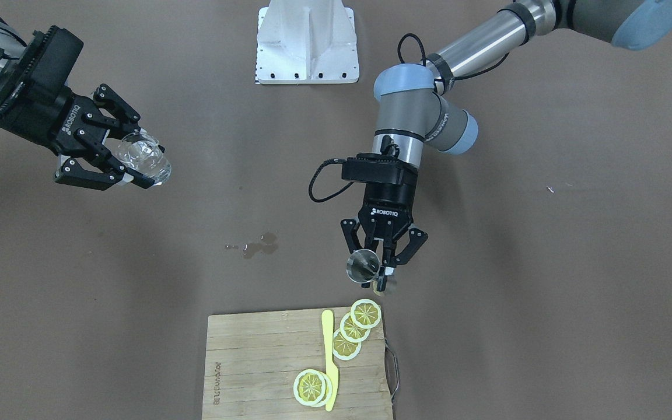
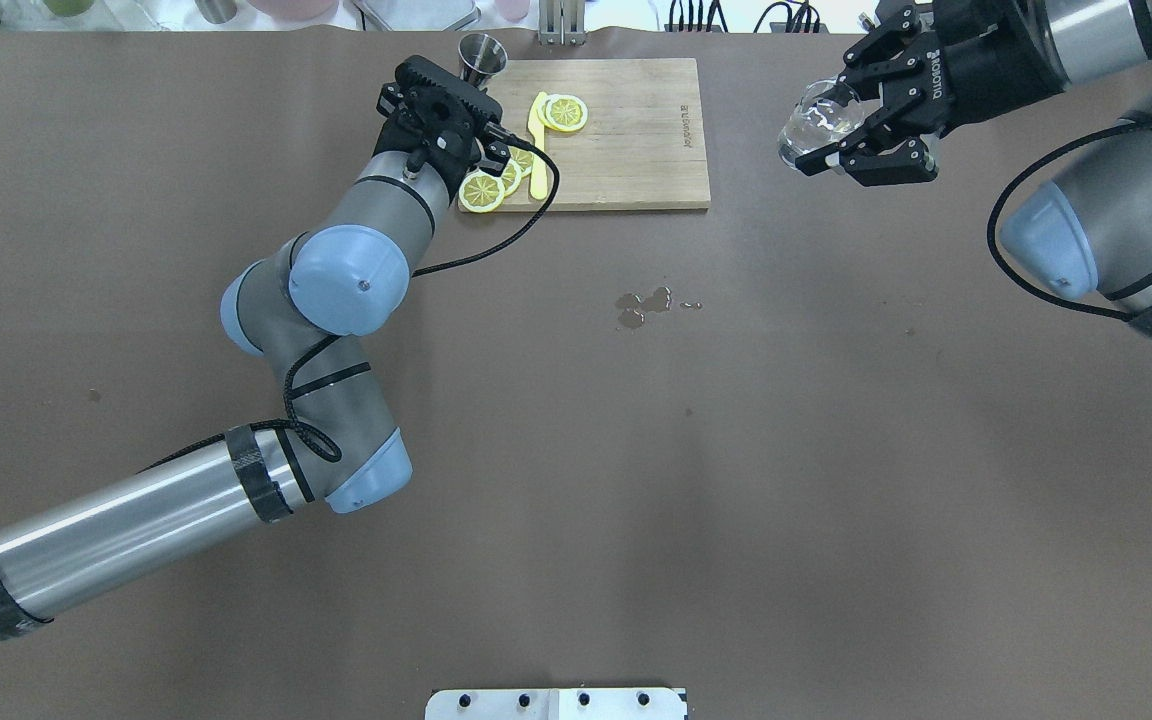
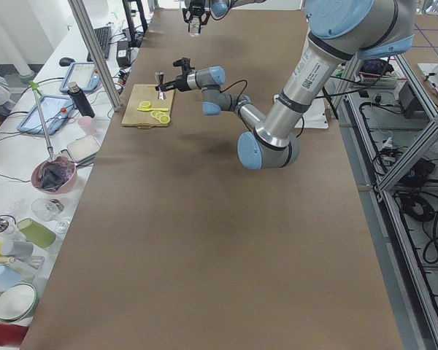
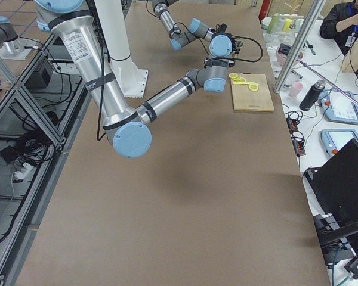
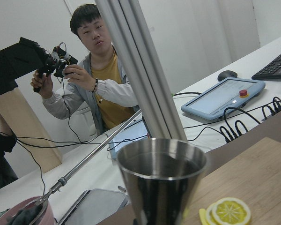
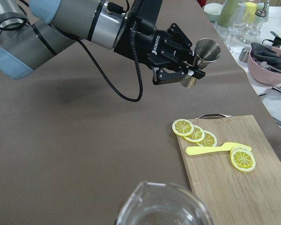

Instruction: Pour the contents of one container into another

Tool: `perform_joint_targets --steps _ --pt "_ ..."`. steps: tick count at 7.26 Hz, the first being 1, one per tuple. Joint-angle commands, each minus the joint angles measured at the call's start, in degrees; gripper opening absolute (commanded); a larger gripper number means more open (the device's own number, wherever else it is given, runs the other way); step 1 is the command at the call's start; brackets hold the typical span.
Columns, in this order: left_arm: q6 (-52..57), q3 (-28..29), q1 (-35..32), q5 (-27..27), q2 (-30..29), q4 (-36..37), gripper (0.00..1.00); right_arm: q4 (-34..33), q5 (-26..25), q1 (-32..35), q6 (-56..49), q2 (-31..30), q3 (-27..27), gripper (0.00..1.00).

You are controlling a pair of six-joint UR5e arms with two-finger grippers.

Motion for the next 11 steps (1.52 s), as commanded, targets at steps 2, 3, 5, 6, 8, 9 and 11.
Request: perform_joint_targets --steps 2,3,5,6,8,9,11 --pt "-0.7 0.1 3.8 0.2 -1.9 -0.3 0.00 -11.7 -3.5 -1.3 -8.3 0.5 4.0 0.00" --pt "-0.8 0.1 5.8 0.2 -2.1 -0.4 0.00 -13.6 -3.7 -1.5 -9.6 0.8 4.4 0.00" --pt "-0.8 0.2 6.9 0.2 -1.8 -2.1 0.00 -16.5 -4.0 -1.7 -11.7 1.1 4.6 0.00" --pt "-0.8 0.4 8.2 0.2 -1.5 -2.9 0.00 -18.3 -5.1 -1.9 -12.8 1.7 4.7 0.00" --pt "-0.5 0.2 8.2 0.0 -0.6 -4.6 0.00 -20.2 -5.0 -2.4 -13.3 2.5 4.9 0.00" --pt "-0.2 0.1 8.4 -0.5 -0.9 -5.4 0.00 -20.1 -4.7 -2.4 -13.0 2.5 4.8 0.00" --pt "-0.1 0.2 10.1 -4.3 -2.0 -5.6 0.00 -19.8 -4.5 -2.8 -12.9 2.5 4.8 0.00"
